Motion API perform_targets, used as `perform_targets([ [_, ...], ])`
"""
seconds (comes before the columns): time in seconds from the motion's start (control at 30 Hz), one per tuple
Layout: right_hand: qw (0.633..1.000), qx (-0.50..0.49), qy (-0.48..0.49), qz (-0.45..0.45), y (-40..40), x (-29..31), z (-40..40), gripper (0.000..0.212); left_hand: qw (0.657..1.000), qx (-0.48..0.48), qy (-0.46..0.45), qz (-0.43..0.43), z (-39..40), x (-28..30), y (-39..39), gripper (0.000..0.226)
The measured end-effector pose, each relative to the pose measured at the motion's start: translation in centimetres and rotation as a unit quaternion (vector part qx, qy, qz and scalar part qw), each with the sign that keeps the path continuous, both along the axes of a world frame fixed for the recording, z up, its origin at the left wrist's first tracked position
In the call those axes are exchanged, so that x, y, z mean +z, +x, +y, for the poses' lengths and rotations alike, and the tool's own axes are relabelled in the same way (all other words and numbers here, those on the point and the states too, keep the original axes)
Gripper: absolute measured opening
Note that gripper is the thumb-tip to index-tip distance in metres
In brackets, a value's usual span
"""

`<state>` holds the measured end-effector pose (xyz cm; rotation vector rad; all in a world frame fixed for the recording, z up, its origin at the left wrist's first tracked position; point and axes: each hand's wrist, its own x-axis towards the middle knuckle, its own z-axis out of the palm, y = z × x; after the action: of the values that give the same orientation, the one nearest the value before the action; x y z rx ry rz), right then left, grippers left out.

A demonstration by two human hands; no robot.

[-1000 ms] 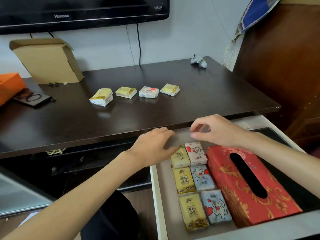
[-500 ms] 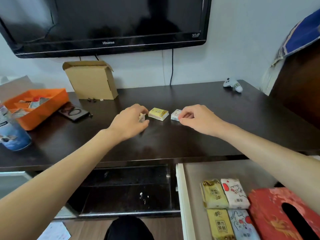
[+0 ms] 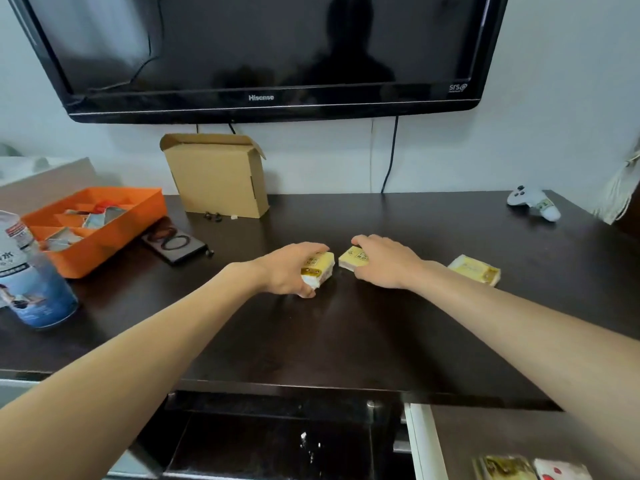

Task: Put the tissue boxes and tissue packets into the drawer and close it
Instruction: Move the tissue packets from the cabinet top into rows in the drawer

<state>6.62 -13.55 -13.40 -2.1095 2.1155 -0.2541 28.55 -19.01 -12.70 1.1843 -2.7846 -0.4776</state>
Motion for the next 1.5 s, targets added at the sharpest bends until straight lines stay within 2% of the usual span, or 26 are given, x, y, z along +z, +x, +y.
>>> perform_targets([
  [0.17, 0.998, 0.015, -0.034, 0.044, 0.1, -0.2, 0.2, 0.064, 0.998, -0.003, -0.046, 0.038, 0.6, 0.4, -0.4, 0.089],
  [0.37, 0.995, 0.002, -0.102, -0.003, -0.5, 1.4, 5.2, 0.067, 0.993, -0.009, -0.107, 0.052, 4.6, 1.2, -0.6, 0.092],
  [0.67, 0.992, -0.047, -0.066, 0.096, -4.6, 0.0, 17.3, 0.059, 0.992, -0.034, -0.116, 0.038, 13.6, -1.1, -4.6, 0.088],
  [0.8, 0.992, -0.054, -0.012, 0.115, -5.4, -0.8, 19.6, 0.068, 0.994, -0.028, -0.108, 0.009, 15.4, -1.6, -6.6, 0.087],
  [0.87, 0.992, -0.038, 0.021, 0.117, -5.8, -0.7, 20.0, 0.084, 0.995, -0.023, -0.093, -0.003, 15.8, -1.6, -7.0, 0.088],
  [0.93, 0.994, -0.023, 0.056, 0.096, -6.5, -0.1, 20.1, 0.102, 0.997, -0.025, -0.074, -0.020, 16.0, -1.3, -7.0, 0.095],
  [1.0, 0.995, -0.003, 0.086, 0.051, -7.5, 0.6, 20.1, 0.111, 0.998, -0.031, -0.047, -0.037, 16.0, -0.9, -6.7, 0.103],
  [1.1, 0.994, 0.034, 0.094, -0.053, -9.0, 0.9, 20.3, 0.100, 0.998, -0.036, -0.024, -0.034, 16.0, -0.5, -6.1, 0.097],
  [1.17, 0.993, 0.044, 0.069, -0.088, -9.5, 0.8, 20.7, 0.088, 0.999, -0.034, -0.029, -0.024, 16.3, -0.5, -5.9, 0.088],
  [1.33, 0.994, 0.033, -0.002, -0.107, -9.8, 0.3, 22.6, 0.086, 0.998, -0.043, -0.049, 0.023, 18.8, -0.4, -6.4, 0.081],
  [1.5, 0.993, 0.025, -0.006, -0.118, -11.0, 0.5, 27.7, 0.081, 0.992, -0.085, -0.046, 0.083, 23.6, -1.2, -7.0, 0.077],
])
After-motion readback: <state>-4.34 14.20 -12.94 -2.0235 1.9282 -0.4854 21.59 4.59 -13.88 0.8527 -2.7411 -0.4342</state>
